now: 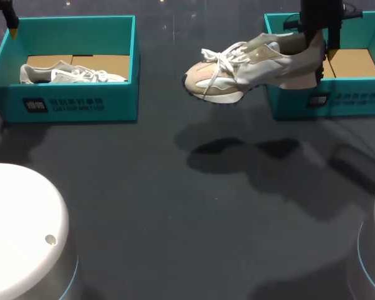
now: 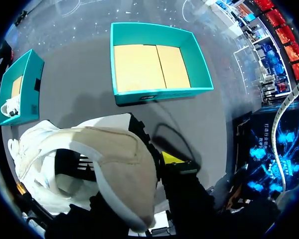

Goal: Take the shoe out of the shoebox, open the shoe tongue, remove and reinsert the insole, then place the shoe into the shoebox

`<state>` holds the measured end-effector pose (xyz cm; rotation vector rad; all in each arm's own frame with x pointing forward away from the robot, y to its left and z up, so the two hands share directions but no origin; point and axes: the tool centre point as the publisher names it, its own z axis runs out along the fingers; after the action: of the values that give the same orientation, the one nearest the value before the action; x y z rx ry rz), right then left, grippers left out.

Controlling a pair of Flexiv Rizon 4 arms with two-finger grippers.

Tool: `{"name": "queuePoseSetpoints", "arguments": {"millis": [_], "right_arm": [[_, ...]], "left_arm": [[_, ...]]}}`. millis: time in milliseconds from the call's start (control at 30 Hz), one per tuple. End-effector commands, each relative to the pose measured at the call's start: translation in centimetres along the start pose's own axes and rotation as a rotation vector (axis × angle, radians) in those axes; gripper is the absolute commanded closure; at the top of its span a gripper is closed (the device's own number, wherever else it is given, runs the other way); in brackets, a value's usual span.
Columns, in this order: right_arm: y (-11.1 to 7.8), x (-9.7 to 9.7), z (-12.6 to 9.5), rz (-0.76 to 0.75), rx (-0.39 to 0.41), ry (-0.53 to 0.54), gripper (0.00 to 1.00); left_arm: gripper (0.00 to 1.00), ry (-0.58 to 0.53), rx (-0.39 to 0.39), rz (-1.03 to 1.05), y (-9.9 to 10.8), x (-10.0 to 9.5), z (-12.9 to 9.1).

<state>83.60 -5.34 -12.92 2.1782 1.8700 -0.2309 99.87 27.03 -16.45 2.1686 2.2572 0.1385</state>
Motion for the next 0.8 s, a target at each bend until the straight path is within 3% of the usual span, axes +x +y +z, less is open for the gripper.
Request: {"name": "queuePoseSetpoints", "arguments": {"millis": [33,200,467,800], "right_arm": [[-0.6,0.6,-0.2,-0.008,-0.025,0.020,1.00],[-4.1,3.7,0.1,0.010,0.006,-0.014,1.00],[-10.3,6.6,-0.4,0.068,0.004,-0.022,1.00],[-14.0,11.1,1.5,0.046,0.035,-0.009,1.00]], "left_arm": [[0.00,0.001,0.000,0.001,0.0,0.1,-0.1],[0.00,0.001,0.000,0.001,0.0,0.1,-0.1],[0.00,0.001,0.000,0.001,0.0,0.1,-0.1],[0.00,0.001,0.000,0.001,0.0,0.1,-0.1]]}}
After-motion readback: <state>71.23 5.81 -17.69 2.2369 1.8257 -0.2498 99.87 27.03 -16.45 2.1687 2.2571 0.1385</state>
